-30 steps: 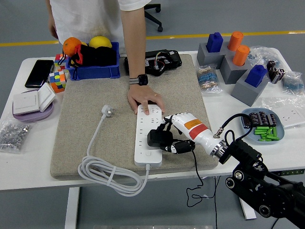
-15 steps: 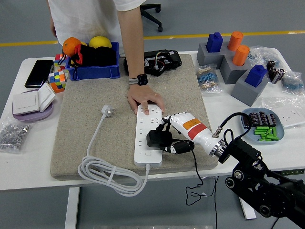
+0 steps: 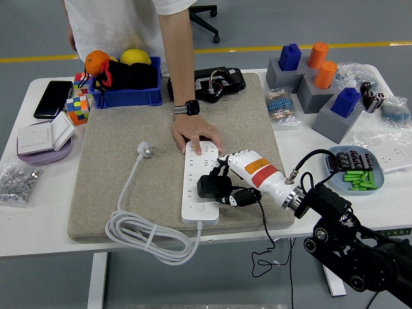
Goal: Press the white button,pick up the black plug,place it near the board,insert it into the board
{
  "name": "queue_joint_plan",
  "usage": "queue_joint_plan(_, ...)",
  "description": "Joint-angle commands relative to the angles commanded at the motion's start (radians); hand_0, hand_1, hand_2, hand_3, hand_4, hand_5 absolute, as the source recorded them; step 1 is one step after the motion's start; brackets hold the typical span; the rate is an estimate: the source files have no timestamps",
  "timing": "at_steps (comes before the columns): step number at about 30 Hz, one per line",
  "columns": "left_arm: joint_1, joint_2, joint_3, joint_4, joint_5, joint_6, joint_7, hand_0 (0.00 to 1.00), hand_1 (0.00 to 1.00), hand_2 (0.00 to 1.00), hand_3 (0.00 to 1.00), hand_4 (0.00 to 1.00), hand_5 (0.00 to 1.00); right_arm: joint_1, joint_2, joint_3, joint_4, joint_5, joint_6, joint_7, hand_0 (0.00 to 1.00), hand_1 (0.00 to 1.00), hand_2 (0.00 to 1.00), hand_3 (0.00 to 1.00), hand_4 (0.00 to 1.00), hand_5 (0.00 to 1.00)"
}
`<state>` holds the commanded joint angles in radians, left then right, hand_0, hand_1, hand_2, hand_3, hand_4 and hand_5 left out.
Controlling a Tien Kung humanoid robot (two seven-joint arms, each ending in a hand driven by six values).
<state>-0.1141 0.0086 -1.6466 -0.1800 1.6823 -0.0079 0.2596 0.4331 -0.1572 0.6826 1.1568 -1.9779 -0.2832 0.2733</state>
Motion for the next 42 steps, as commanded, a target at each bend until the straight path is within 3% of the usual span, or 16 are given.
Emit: queue_joint_plan(42,-0.002,0.002,0.001,0.000,-0.003,0.001,0.000,0.467,0.497,0.510,0.578,0.566,0.289,0.020,-0.024,-0.020,0.049,-0.037,0.049,-0.066,0.183,0.107,0.133,0.546,0.740,0.002)
